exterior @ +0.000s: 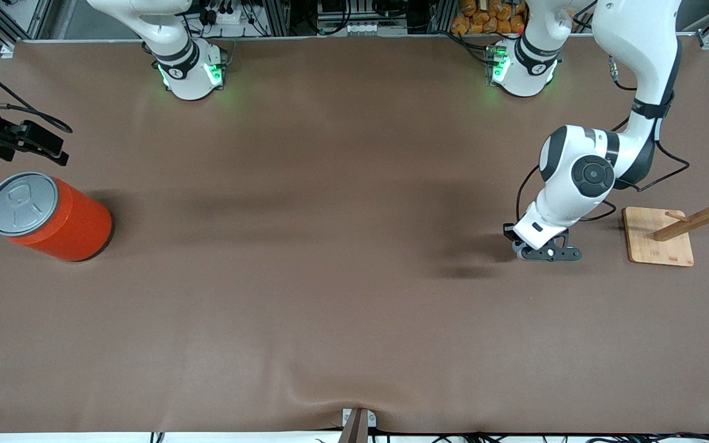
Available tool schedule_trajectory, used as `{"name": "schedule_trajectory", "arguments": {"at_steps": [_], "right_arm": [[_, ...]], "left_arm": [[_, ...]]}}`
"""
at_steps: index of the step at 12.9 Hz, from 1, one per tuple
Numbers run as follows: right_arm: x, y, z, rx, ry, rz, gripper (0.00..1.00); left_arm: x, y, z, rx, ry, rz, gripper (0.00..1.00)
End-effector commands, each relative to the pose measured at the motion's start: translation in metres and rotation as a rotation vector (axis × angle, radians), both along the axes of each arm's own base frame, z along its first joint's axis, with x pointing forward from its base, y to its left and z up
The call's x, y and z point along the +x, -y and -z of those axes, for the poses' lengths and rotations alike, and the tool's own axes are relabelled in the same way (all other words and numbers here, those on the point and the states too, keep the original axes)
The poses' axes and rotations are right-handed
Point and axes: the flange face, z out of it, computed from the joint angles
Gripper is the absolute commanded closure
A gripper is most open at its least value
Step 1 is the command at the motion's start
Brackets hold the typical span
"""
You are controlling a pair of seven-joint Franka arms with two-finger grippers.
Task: Flip cup
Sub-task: 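Rotate the cup upright and lower it onto the table with the left gripper, then open the left gripper and lift it off the upright cup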
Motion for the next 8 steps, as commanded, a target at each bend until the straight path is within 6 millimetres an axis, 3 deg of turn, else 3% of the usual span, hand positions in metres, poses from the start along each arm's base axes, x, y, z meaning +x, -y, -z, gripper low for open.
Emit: {"name": "schedule_trajectory", "arguments": {"at_steps": [1, 2, 3, 4, 6, 8], "right_arm": [[0.003, -0.011, -0.011, 0.015, 0.04, -0.01, 0.0], [0.003, -0.009, -0.012, 0.016, 0.048, -0.009, 0.0], [0.004, -0.007, -0.013, 0.016, 0.054, -0.007, 0.0], [0.005, -0.007, -0.014, 0.016, 0.064, -0.006, 0.0], [0.006, -0.007, -0.014, 0.014, 0.069, -0.007, 0.0], [0.005, -0.007, -0.014, 0.014, 0.068, -0.009, 0.0]], "left_arm": [[-0.006, -0.01, 0.002, 0.013, 0.01, -0.023, 0.95], [-0.006, -0.01, 0.003, 0.014, 0.01, -0.02, 0.86], [-0.002, -0.01, -0.003, 0.011, 0.022, -0.023, 0.35], [0.004, -0.014, -0.015, 0.009, 0.037, -0.025, 0.0], [0.015, -0.015, -0.047, 0.002, 0.068, -0.032, 0.0], [0.034, -0.013, -0.107, 0.012, 0.046, -0.038, 0.0]]}}
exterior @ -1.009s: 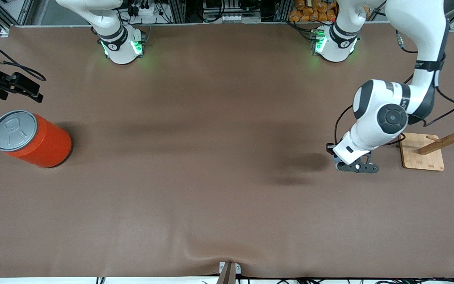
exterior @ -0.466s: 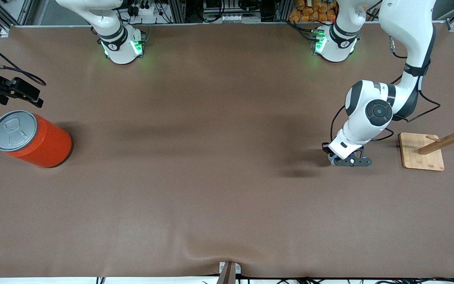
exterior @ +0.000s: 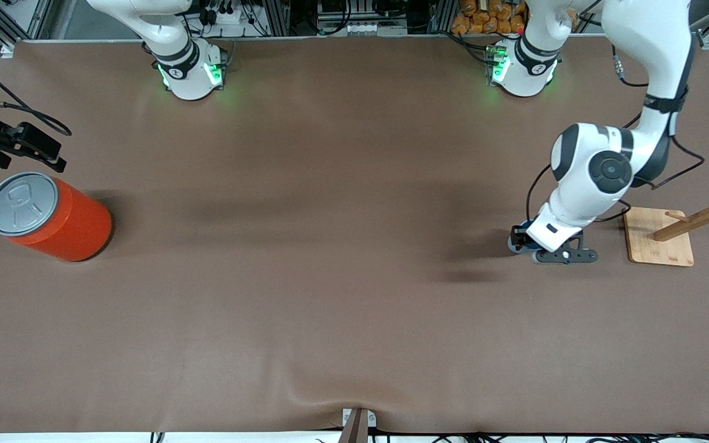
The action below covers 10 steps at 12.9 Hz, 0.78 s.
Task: Flip cup
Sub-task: 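Open the left gripper and lift it off the upright cup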
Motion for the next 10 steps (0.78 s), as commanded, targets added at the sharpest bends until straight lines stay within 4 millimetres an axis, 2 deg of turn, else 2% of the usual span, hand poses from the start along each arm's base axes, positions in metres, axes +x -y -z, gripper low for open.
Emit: {"name": "schedule_trajectory", "arguments": {"at_steps": [1, 3, 4, 5, 7, 8, 10], "right_arm": [[0.0, -0.001, -0.006, 0.012, 0.008, 0.001, 0.0], [0.0, -0.004, -0.007, 0.011, 0.011, -0.023, 0.0], [0.0, -0.005, -0.007, 0.013, 0.012, -0.031, 0.0], [0.0, -0.008, -0.007, 0.013, 0.012, -0.039, 0.0], [-0.001, -0.014, -0.006, 0.013, 0.005, -0.048, 0.0], [-0.002, -0.015, -0.005, 0.014, -0.001, -0.044, 0.0], [-0.005, -0.023, -0.002, 0.013, -0.035, -0.056, 0.0]], "left_arm": [[0.024, 0.003, -0.098, 0.027, -0.015, -0.01, 0.0], [0.043, -0.005, -0.186, 0.027, 0.019, 0.002, 0.0], [0.042, -0.013, -0.223, 0.027, 0.029, 0.004, 0.0], [0.031, -0.016, -0.255, 0.022, 0.036, 0.0, 0.0], [0.005, -0.037, -0.304, 0.009, 0.057, -0.018, 0.0], [-0.007, -0.04, -0.318, 0.007, 0.046, -0.018, 0.0], [-0.017, -0.049, -0.344, -0.004, 0.067, -0.036, 0.0]]}}
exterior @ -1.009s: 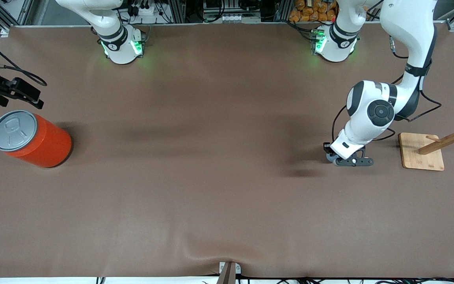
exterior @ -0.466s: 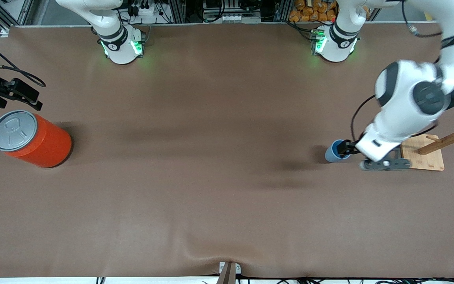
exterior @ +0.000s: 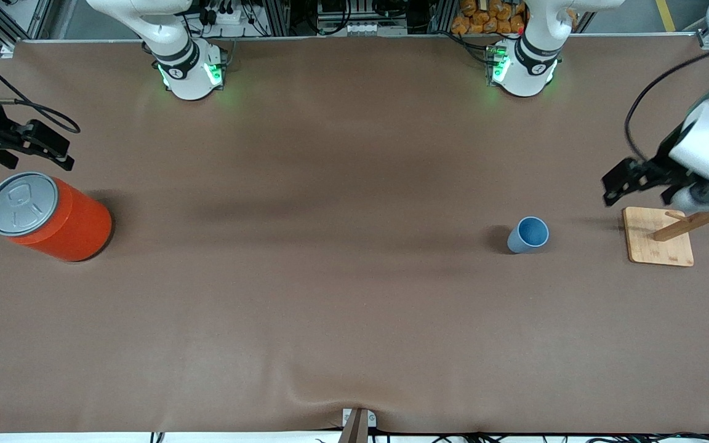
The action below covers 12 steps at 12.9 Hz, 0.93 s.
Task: Flip cup
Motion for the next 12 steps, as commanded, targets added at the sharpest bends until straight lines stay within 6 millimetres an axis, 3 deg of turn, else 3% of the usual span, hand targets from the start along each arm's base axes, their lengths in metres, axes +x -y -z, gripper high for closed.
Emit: {"name": "schedule_trajectory", "arguments": {"at_steps": [1, 3, 5, 10, 12], "right_arm": [[-0.005, -0.014, -0.002, 0.012, -0.03, -0.021, 0.0], [-0.005, -0.013, -0.001, 0.013, -0.035, -0.018, 0.0], [-0.004, -0.009, -0.002, 0.014, -0.024, -0.01, 0.0], [-0.004, -0.006, -0.004, 0.034, -0.022, -0.001, 0.0], [-0.005, 0.006, -0.005, 0.034, -0.025, 0.019, 0.0]], "left_arm": [[-0.008, -0.009, -0.027, -0.007, 0.027, 0.003, 0.0], [-0.014, -0.014, -0.034, -0.008, 0.026, 0.001, 0.0], [-0.033, -0.03, -0.034, 0.008, -0.019, 0.055, 0.0], [-0.074, -0.021, -0.006, 0.048, -0.09, 0.088, 0.0], [-0.072, -0.017, -0.007, 0.05, -0.089, 0.1, 0.0]]}}
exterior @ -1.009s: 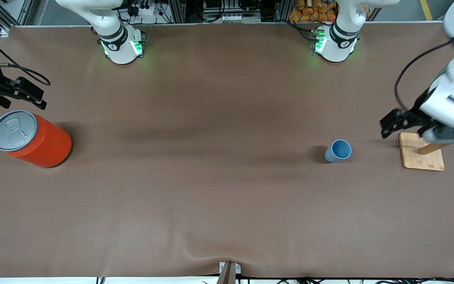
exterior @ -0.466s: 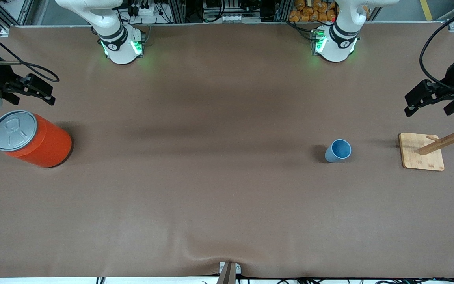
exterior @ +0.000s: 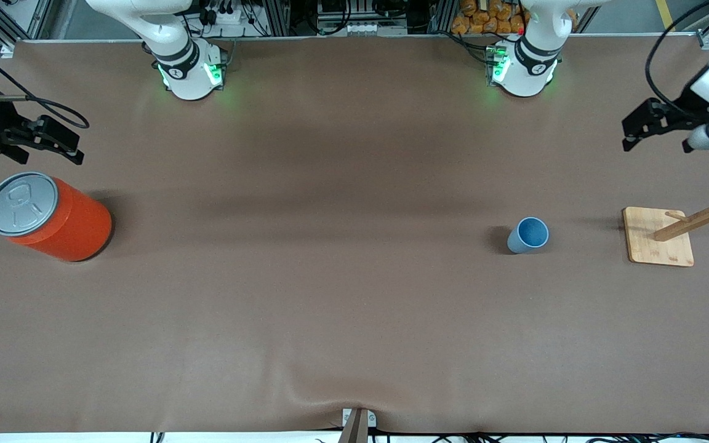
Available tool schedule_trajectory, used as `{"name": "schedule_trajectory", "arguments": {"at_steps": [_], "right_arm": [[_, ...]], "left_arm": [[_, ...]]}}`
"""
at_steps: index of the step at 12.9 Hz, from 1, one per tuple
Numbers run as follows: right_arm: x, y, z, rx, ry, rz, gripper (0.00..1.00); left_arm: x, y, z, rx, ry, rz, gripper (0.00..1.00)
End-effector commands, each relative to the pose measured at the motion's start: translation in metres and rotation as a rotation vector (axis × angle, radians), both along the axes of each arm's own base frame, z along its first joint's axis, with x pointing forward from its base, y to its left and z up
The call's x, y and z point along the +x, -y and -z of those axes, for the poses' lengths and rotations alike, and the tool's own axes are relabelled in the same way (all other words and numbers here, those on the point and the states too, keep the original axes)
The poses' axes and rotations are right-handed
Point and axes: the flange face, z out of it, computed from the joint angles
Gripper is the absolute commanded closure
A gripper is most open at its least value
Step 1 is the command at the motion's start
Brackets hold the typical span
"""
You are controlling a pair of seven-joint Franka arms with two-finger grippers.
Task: Flip cup
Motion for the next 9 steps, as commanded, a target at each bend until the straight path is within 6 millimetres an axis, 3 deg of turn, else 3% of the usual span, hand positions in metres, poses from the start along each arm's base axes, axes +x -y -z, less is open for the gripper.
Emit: {"name": "schedule_trajectory", "arguments": {"at_steps": [1, 9], "right_arm": [[-0.002, 0.015, -0.006, 0.028, -0.002, 0.031, 0.0], [-0.002, 0.009, -0.004, 0.04, -0.01, 0.027, 0.0]], "left_arm": [[-0.01, -0.002, -0.002, 0.007, 0.006, 0.011, 0.0], [-0.019, 0.0, -0.025, -0.032, 0.012, -0.012, 0.0]]}}
